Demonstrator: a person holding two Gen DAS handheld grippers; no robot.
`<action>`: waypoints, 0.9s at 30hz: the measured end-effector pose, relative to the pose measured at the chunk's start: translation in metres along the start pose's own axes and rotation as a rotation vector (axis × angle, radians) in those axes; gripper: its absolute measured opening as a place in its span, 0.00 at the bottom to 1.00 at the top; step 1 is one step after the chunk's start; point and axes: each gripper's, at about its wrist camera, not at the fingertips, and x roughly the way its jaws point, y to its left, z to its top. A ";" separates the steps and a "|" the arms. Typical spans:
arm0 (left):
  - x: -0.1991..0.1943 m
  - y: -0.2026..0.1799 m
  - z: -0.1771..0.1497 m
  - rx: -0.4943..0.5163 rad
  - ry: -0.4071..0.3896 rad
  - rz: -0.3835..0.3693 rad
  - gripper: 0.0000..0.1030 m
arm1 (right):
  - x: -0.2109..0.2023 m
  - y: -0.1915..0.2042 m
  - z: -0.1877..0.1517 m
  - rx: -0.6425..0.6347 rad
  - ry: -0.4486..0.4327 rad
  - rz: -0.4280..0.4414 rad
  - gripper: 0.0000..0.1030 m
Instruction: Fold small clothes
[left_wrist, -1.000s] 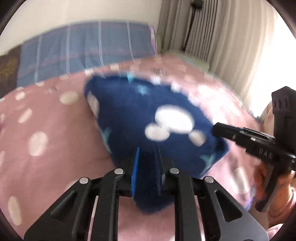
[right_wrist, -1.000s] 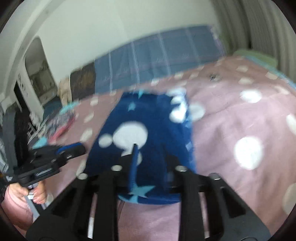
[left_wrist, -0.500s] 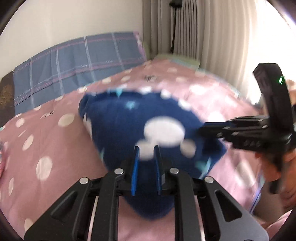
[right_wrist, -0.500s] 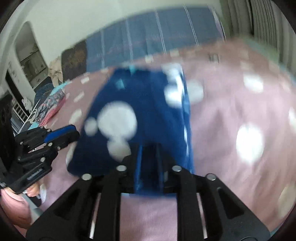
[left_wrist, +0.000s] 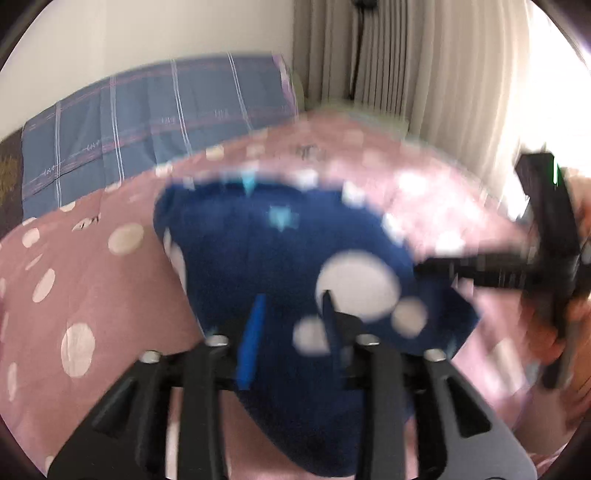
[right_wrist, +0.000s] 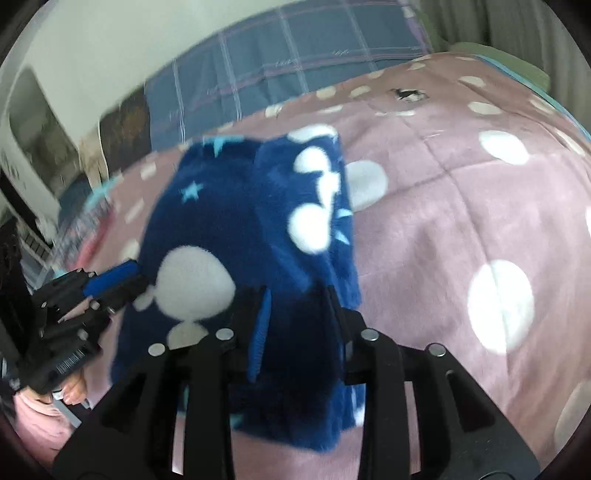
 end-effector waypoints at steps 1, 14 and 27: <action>-0.010 0.008 0.008 -0.031 -0.056 -0.014 0.49 | -0.008 0.000 -0.001 0.008 -0.019 0.013 0.30; 0.060 -0.016 -0.011 0.134 0.106 0.218 0.52 | -0.008 -0.038 -0.079 0.347 0.200 0.217 0.69; 0.057 -0.007 -0.014 0.076 0.098 0.191 0.53 | 0.027 -0.034 -0.070 0.632 0.150 0.270 0.95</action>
